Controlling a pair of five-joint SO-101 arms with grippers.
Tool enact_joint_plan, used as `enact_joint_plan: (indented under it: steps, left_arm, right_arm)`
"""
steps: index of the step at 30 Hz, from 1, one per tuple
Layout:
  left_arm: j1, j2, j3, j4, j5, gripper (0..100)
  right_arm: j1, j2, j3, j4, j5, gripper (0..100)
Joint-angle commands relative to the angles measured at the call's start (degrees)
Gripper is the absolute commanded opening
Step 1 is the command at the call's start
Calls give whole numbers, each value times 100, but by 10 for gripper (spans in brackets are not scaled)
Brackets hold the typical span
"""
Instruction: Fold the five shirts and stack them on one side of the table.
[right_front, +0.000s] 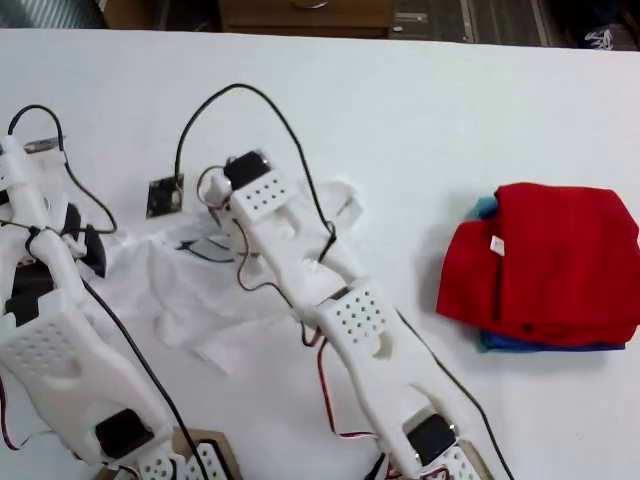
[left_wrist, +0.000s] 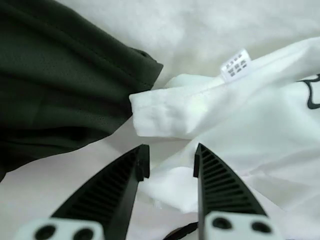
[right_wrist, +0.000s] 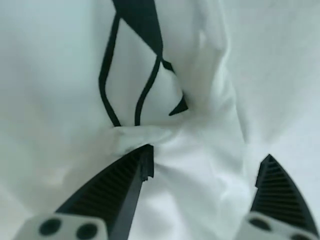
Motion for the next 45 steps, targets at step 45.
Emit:
enact_joint_plan:
  steps: [45]
  left_arm:
    - [738,-431,-22,-202,0,173]
  right_arm:
    - [1279,-1059,-721,251,-1389,306]
